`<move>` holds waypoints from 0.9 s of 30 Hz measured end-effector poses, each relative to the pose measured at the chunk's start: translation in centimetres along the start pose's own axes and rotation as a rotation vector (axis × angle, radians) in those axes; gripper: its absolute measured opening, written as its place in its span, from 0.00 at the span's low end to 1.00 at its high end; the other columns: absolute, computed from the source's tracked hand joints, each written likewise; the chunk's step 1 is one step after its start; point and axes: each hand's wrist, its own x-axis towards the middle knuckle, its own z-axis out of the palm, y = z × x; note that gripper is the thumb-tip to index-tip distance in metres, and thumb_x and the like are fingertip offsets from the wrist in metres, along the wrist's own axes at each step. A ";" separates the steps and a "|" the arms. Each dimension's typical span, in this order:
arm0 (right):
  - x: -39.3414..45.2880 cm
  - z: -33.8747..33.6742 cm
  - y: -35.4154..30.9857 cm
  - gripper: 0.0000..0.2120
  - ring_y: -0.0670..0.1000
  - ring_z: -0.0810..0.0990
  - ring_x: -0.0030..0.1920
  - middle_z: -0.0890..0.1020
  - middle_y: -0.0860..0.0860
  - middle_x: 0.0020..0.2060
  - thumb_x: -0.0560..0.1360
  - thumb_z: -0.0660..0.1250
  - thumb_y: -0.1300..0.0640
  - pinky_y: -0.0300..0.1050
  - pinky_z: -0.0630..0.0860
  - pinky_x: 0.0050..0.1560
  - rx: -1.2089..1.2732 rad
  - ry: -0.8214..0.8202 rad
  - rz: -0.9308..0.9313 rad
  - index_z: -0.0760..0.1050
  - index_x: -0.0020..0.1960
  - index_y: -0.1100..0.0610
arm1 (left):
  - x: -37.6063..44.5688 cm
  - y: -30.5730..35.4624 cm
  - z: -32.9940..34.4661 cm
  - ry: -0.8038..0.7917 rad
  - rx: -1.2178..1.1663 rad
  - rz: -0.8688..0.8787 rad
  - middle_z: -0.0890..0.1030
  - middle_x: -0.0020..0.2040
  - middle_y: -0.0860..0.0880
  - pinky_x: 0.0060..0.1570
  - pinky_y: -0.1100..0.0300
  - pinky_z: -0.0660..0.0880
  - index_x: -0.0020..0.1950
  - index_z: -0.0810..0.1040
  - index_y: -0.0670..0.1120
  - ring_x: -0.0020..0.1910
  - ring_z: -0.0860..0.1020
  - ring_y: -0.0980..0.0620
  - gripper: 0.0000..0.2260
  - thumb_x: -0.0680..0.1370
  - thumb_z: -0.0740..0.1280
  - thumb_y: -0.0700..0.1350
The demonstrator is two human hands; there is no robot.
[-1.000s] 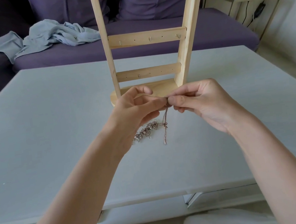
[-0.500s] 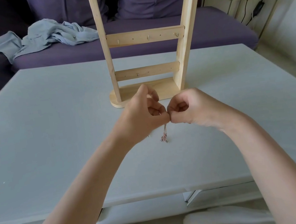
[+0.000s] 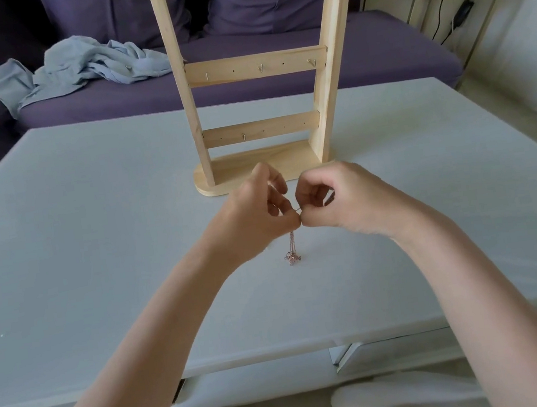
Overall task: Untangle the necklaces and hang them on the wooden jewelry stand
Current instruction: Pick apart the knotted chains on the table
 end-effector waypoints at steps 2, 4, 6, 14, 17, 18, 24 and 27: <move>0.1 0.1 0.2 0.05 0.48 0.75 0.36 0.79 0.52 0.34 0.65 0.70 0.59 0.43 0.71 0.39 0.071 0.030 0.013 0.74 0.33 0.54 | -0.1 0.0 0.2 -0.009 0.076 0.040 0.76 0.35 0.53 0.30 0.70 0.66 0.40 0.63 0.53 0.28 0.70 0.61 0.17 0.71 0.68 0.35; 0.2 0.3 0.3 0.03 0.47 0.75 0.35 0.79 0.51 0.33 0.65 0.70 0.59 0.43 0.71 0.39 0.143 0.047 0.045 0.76 0.35 0.56 | -0.3 0.1 0.4 0.007 0.123 0.071 0.77 0.36 0.52 0.31 0.67 0.69 0.43 0.64 0.52 0.30 0.71 0.58 0.16 0.71 0.67 0.34; 0.3 0.6 0.3 0.04 0.46 0.72 0.31 0.77 0.48 0.30 0.67 0.70 0.63 0.41 0.70 0.37 0.194 0.068 0.077 0.76 0.36 0.57 | -0.5 0.2 0.6 0.037 0.158 0.083 0.77 0.36 0.53 0.33 0.64 0.71 0.48 0.65 0.49 0.34 0.75 0.53 0.14 0.71 0.66 0.34; 0.3 -0.1 -0.5 0.13 0.51 0.68 0.31 0.76 0.53 0.30 0.73 0.62 0.75 0.36 0.67 0.32 0.710 0.074 0.032 0.66 0.42 0.58 | -0.6 0.4 -1.5 0.064 -0.690 -0.178 0.78 0.36 0.45 0.46 0.60 0.80 0.47 0.68 0.44 0.35 0.78 0.51 0.09 0.76 0.65 0.32; 0.4 -0.1 -0.6 0.12 0.50 0.69 0.31 0.76 0.53 0.31 0.74 0.61 0.74 0.36 0.68 0.32 0.741 0.051 0.019 0.67 0.44 0.58 | -0.8 0.5 -1.7 0.053 -0.780 -0.188 0.79 0.36 0.45 0.46 0.60 0.80 0.47 0.68 0.43 0.36 0.79 0.50 0.09 0.76 0.65 0.32; 0.4 -0.1 -0.6 0.11 0.50 0.69 0.31 0.77 0.53 0.31 0.74 0.62 0.74 0.36 0.68 0.32 0.726 0.051 0.015 0.68 0.44 0.59 | -0.8 0.5 -1.7 0.061 -0.767 -0.183 0.79 0.35 0.46 0.45 0.60 0.80 0.47 0.68 0.43 0.36 0.79 0.51 0.09 0.76 0.65 0.31; 0.3 0.0 -0.3 0.05 0.46 0.77 0.35 0.82 0.51 0.35 0.72 0.68 0.64 0.36 0.73 0.39 0.654 0.017 0.001 0.78 0.48 0.59 | -0.8 0.3 -1.6 0.144 -0.583 -0.091 0.80 0.35 0.47 0.39 0.63 0.78 0.46 0.68 0.44 0.34 0.80 0.52 0.11 0.74 0.67 0.32; 0.5 0.3 -0.3 0.10 0.45 0.76 0.34 0.82 0.50 0.34 0.70 0.71 0.67 0.34 0.73 0.39 0.587 0.046 0.010 0.77 0.48 0.56 | -0.8 0.4 -1.5 0.175 -0.458 -0.047 0.79 0.36 0.47 0.36 0.64 0.78 0.44 0.68 0.44 0.31 0.80 0.53 0.11 0.73 0.68 0.32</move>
